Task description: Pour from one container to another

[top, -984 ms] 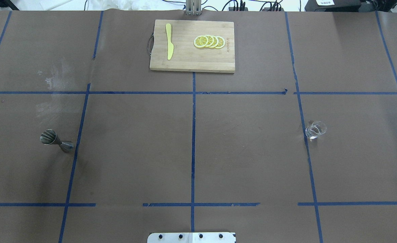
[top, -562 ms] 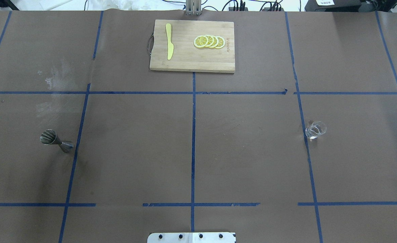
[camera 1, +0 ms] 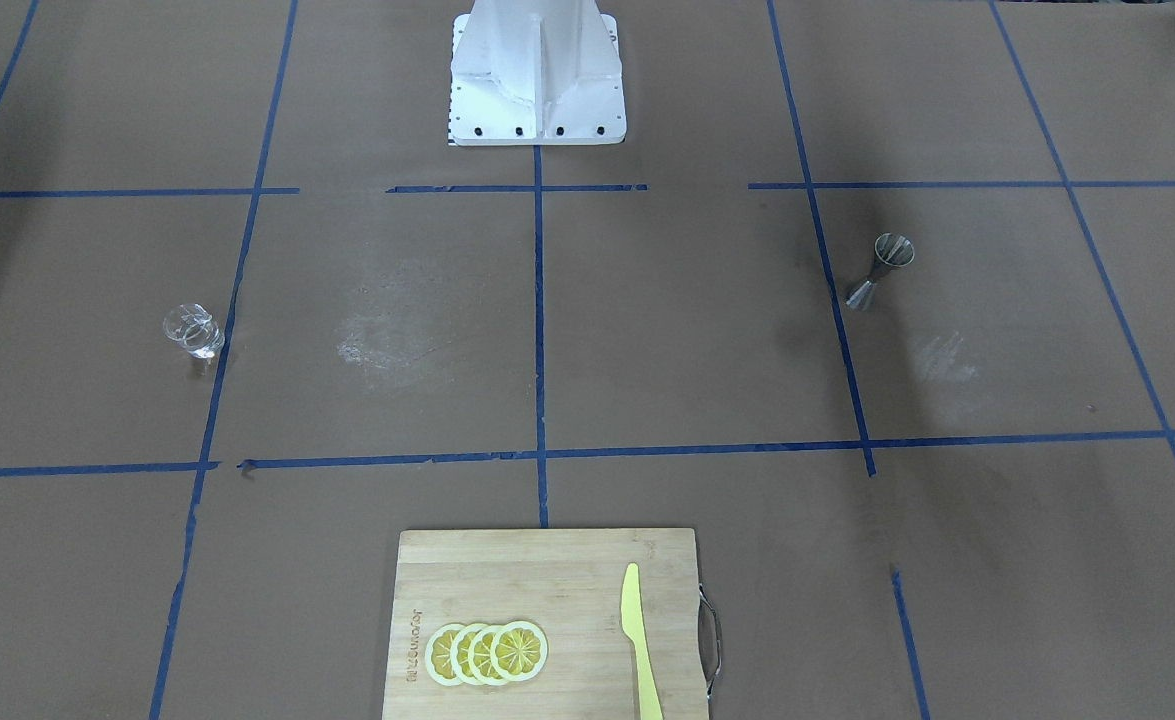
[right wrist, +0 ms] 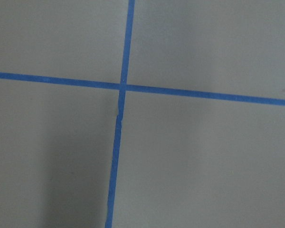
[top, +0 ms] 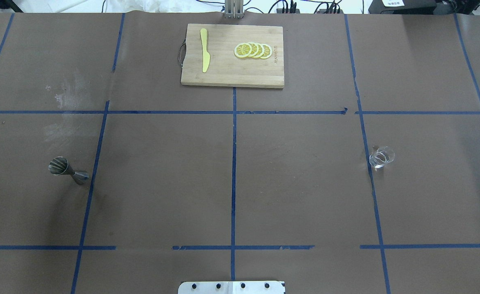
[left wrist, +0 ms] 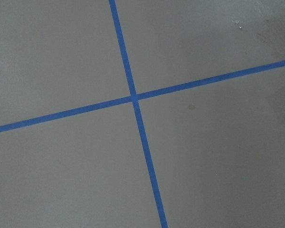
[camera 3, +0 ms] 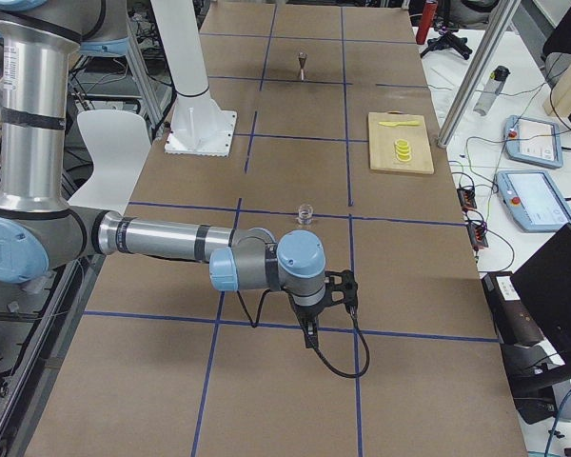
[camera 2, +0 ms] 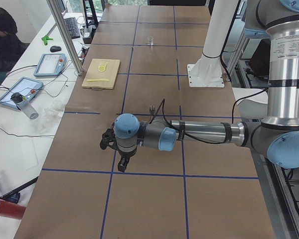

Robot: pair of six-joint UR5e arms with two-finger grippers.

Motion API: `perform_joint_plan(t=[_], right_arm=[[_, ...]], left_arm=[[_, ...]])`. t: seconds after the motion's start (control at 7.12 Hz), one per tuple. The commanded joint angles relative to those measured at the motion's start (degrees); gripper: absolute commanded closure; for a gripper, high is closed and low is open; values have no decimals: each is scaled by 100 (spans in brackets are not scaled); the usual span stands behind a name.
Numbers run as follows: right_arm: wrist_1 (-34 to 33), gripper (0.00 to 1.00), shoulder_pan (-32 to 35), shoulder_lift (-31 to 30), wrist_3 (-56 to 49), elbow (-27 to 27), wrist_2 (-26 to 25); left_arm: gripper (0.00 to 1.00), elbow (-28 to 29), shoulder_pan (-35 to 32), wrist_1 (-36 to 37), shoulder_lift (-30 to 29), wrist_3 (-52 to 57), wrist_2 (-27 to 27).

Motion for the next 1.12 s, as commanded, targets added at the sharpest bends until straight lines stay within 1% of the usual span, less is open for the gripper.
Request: perform_joint_plan(t=[0.0, 0.14, 0.28, 0.42, 0.56, 0.7, 0.84, 0.98], right_arm=[[195, 0, -4, 72, 95, -24, 26], [213, 0, -4, 72, 69, -24, -9], [204, 0, -4, 81, 94, -32, 8], [196, 0, -4, 81, 103, -33, 8], [204, 0, -4, 72, 95, -15, 17], [196, 0, -4, 72, 103, -32, 17], [195, 0, -4, 72, 103, -41, 26], [195, 0, -4, 72, 103, -50, 26]], left_arm=[[0, 397, -3, -1898, -11, -1, -26], [0, 503, 5, -2727, -80, -44, 9], [0, 478, 5, -2848, -89, -27, -8], [0, 408, 5, -2902, -98, -453, -26], [0, 251, 31, -3372, -98, -1093, -8], [0, 223, 145, -4012, -37, -1595, -26], [0, -38, 424, -4149, 33, -2148, 18], [0, -450, 793, -4255, 173, -2876, 270]])
